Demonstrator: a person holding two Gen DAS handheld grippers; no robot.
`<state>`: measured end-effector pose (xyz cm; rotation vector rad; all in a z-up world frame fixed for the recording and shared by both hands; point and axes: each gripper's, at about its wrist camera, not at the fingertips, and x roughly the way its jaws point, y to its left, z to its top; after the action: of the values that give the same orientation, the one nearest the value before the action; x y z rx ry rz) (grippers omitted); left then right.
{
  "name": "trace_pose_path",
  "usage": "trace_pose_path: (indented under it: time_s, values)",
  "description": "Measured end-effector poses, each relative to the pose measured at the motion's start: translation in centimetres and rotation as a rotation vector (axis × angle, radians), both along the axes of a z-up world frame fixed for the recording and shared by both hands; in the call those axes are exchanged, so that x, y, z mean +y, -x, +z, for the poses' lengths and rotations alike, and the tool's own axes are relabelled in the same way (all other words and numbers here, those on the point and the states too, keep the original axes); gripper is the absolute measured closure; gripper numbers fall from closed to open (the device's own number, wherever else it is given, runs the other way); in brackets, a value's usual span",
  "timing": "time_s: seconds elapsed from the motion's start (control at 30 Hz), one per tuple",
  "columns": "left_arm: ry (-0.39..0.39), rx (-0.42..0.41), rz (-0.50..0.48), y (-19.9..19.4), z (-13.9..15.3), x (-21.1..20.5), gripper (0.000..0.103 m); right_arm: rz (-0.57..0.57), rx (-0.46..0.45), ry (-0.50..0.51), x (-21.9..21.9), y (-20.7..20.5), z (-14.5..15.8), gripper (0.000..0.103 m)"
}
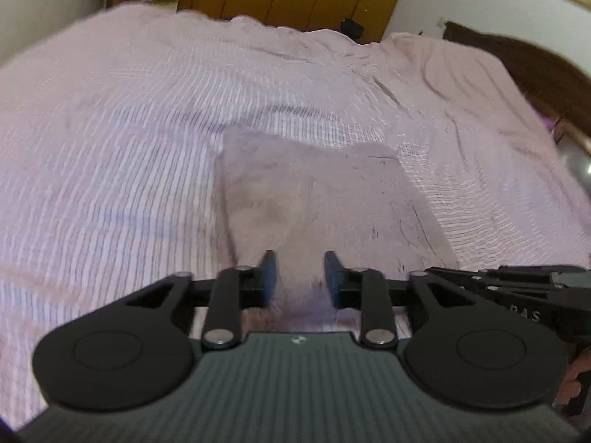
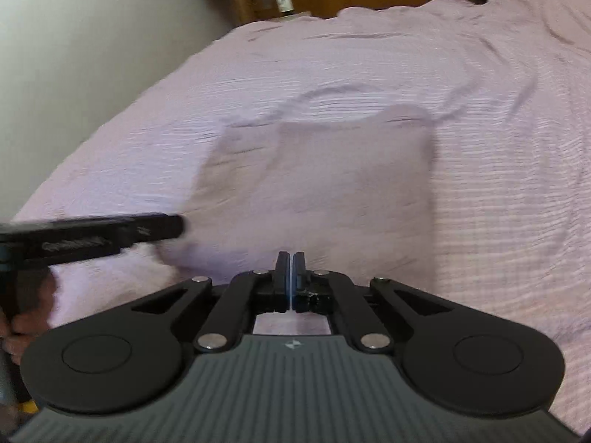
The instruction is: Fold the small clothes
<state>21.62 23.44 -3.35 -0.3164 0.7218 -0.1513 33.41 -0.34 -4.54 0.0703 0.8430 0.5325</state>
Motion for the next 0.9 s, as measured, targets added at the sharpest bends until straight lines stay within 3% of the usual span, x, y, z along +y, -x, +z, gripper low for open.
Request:
trace_pose_path:
  time_s: [0.13, 0.23, 0.33, 0.4, 0.53, 0.73, 0.83, 0.9]
  values:
    - [0.218, 0.064, -0.008, 0.1, -2.0, 1.9, 0.058, -0.012, 0.085, -0.087, 1.5, 0.9, -0.5, 0.103]
    - [0.293, 0.082, 0.013, -0.1, -2.2, 3.1, 0.055, -0.013, 0.079, -0.062, 2.0, 1.6, -0.9, 0.103]
    - [0.342, 0.070, 0.030, 0.5, -1.6, 4.0, 0.042, -0.027, 0.099, -0.074, 1.4, 1.8, -1.6, 0.103]
    - [0.327, 0.063, 0.053, 1.0, -1.2, 4.4, 0.034, -0.043, 0.123, -0.094, 0.7, 1.6, -2.2, 0.103]
    - [0.337, 0.071, 0.082, 1.0, -1.9, 5.2, 0.033, -0.058, 0.152, -0.112, -0.1, 1.8, -3.8, 0.103]
    - [0.426, 0.222, 0.065, -2.9, -7.0, 5.0, 0.033, -0.057, 0.175, -0.149, -1.3, 2.1, -6.1, 0.099]
    - [0.513, 0.209, 0.057, -4.2, -8.5, 5.8, 0.032, -0.049, 0.183, -0.198, -2.2, 2.1, -7.0, 0.099]
    - [0.520, 0.201, 0.047, -4.7, -8.5, 5.9, 0.031, -0.046, 0.182, -0.241, -2.8, 2.2, -7.6, 0.099]
